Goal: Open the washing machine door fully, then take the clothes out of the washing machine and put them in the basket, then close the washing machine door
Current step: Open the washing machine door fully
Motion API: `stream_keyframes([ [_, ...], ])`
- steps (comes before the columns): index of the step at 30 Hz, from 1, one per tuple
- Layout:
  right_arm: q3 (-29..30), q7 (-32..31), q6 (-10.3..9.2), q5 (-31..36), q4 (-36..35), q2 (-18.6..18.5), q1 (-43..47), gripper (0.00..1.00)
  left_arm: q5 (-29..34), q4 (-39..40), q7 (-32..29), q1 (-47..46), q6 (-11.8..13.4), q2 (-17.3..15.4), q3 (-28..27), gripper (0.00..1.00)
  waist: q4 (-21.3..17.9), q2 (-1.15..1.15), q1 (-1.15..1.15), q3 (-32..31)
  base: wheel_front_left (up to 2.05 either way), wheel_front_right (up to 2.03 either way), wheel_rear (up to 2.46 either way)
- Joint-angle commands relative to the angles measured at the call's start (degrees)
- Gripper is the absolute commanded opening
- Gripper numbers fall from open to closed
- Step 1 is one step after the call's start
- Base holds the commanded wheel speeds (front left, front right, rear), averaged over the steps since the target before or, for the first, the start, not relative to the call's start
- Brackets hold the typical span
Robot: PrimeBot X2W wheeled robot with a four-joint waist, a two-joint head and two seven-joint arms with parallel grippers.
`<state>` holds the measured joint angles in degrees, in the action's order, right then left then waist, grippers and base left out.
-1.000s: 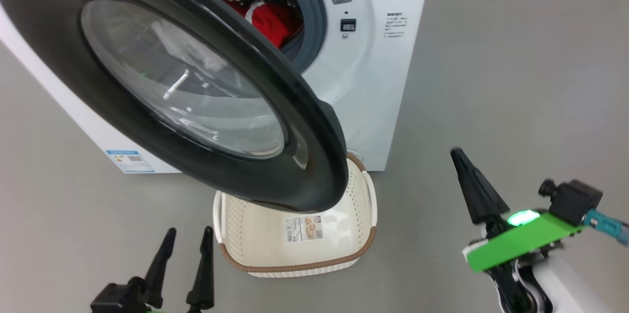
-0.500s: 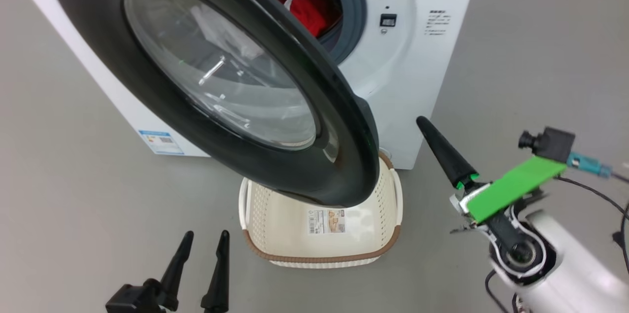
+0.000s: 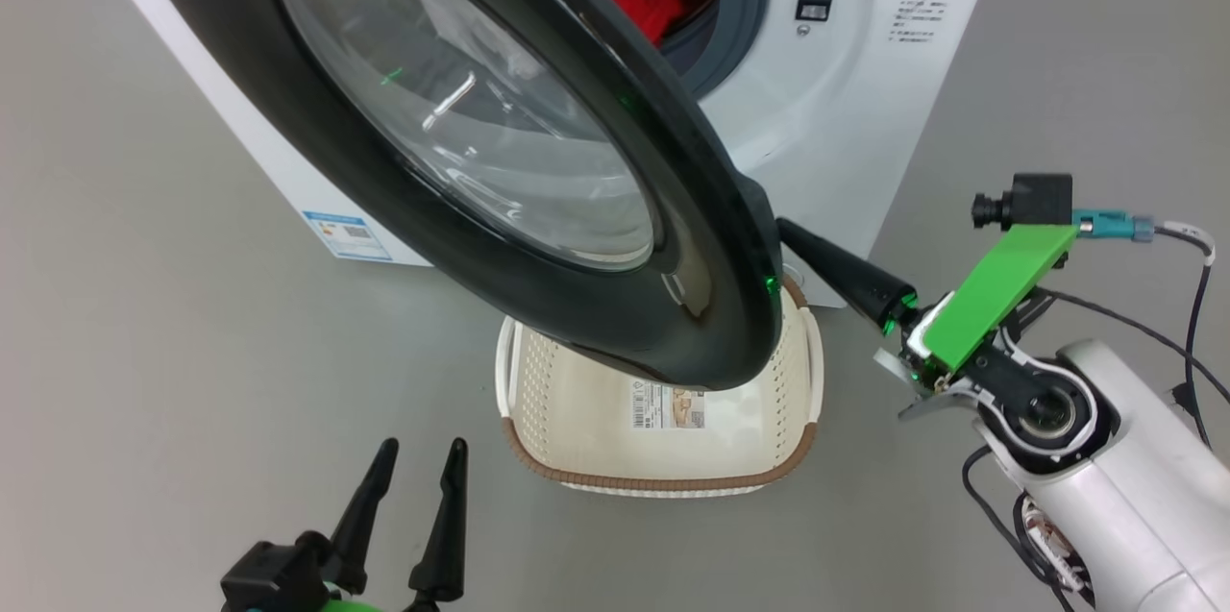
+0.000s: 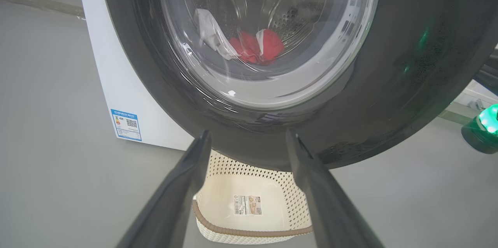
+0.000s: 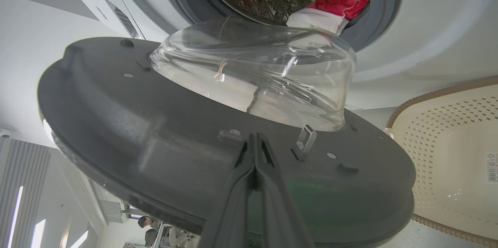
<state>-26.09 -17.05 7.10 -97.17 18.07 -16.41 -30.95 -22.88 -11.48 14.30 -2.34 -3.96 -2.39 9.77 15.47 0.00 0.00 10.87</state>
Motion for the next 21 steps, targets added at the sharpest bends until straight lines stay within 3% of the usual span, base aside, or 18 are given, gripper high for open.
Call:
stream_keyframes([
  [1, 0.6, -0.6, 0.39, -0.2, -1.1, 0.6, -1.5, 0.00, -0.3, 1.2, 0.7, -1.8, 0.7, -0.5, -1.5, 1.00, 0.5, 0.00, 0.00, 0.4, 0.00, 0.00, 0.00],
  [21, 0.3, -11.7, 0.39, 3.1, -1.1, 6.7, 4.3, 0.00, -0.1, 0.8, 0.7, 0.0, 1.0, -0.5, -1.5, 1.00, 3.2, 0.00, 0.00, -3.5, 0.00, 0.00, 0.00],
])
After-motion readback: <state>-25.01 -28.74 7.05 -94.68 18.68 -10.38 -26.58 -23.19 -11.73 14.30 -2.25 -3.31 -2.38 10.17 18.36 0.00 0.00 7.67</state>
